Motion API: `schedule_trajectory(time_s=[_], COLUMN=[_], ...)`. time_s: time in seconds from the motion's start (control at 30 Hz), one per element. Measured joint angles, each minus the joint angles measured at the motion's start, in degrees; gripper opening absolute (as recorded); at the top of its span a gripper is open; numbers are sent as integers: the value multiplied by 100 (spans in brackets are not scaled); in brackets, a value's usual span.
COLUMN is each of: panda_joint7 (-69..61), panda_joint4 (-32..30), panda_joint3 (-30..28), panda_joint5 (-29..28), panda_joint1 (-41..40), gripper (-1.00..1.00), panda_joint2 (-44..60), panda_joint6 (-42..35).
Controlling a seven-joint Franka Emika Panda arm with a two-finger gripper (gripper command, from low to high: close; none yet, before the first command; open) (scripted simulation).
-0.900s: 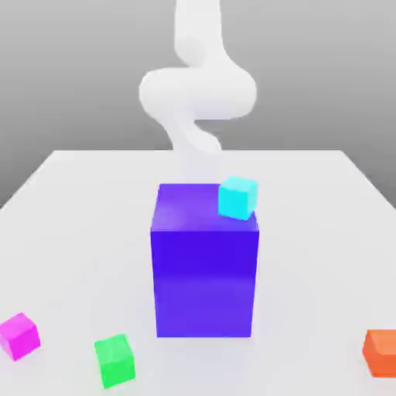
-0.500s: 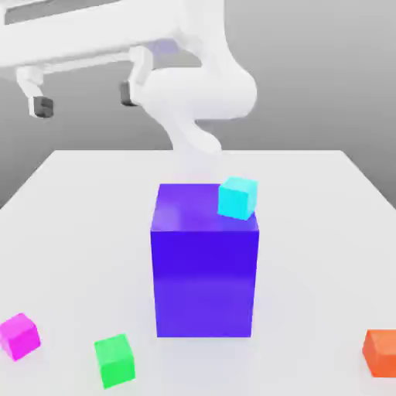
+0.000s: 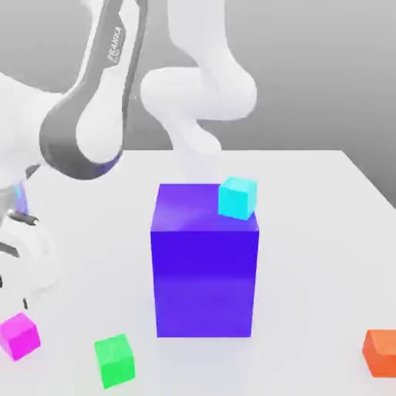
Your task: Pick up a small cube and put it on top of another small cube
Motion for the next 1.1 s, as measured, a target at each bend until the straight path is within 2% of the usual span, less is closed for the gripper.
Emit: schedule_trajectory(time_s=[0.07,0.2,0.23,0.47,0.63,0.97,1.1], panda_joint7=[-10,-390,-453,-441,-92,-2365,-2946], panda_joint4=[-11,168,201,198,-56,-660,-695], panda_joint3=[-53,441,540,533,62,885,1183], panda_joint5=[34,549,635,620,-109,-1343,-1174], panda_joint1=[-126,-576,-659,-656,-225,517,517], gripper=[0,0,-100,-100,-100,-100,-100], panda_joint2=[380,1213,1343,1333,434,-738,-235], panda_joint6=[188,767,862,853,246,-151,399])
